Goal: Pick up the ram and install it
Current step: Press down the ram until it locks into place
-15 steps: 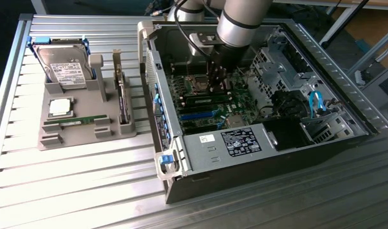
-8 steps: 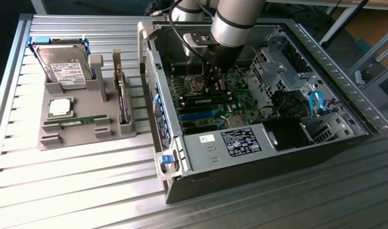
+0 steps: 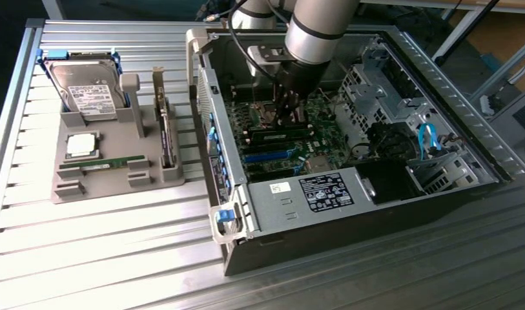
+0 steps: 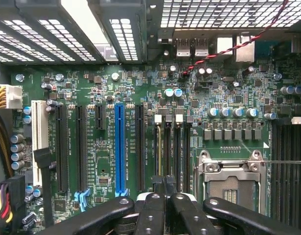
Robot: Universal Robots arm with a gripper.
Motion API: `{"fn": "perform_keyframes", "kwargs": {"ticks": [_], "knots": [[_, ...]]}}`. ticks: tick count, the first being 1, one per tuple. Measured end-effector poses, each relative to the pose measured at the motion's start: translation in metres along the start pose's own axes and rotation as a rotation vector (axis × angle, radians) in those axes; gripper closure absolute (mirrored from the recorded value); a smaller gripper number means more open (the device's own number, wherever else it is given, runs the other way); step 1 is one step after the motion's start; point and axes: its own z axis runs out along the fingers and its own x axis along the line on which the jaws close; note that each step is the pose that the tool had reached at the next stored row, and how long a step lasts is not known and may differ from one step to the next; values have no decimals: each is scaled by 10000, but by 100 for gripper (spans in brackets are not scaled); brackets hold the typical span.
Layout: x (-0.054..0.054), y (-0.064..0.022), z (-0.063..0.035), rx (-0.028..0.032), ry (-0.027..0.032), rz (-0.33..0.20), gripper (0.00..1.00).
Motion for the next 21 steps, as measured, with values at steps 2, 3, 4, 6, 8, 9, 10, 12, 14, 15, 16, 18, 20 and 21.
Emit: {"fn": "perform_keyframes", "kwargs": {"ticks": [2,3,4,6,8,9,10,12,14,15,16,18,20,21], "knots": [[0,0,14,0,0,0,90],[0,1,30,-1,1,0,90],[1,2,36,-1,2,0,90],[1,2,37,-2,3,0,90],[0,1,38,0,1,0,90],[0,1,38,-1,1,0,90],[0,1,38,0,1,0,90],[0,1,43,0,0,0,90],[1,1,47,0,1,0,90],[1,1,47,-1,1,0,90],[0,1,49,0,0,0,90],[0,1,54,0,-1,0,90],[1,1,59,0,1,-1,90],[1,1,61,-1,1,0,90]]}}
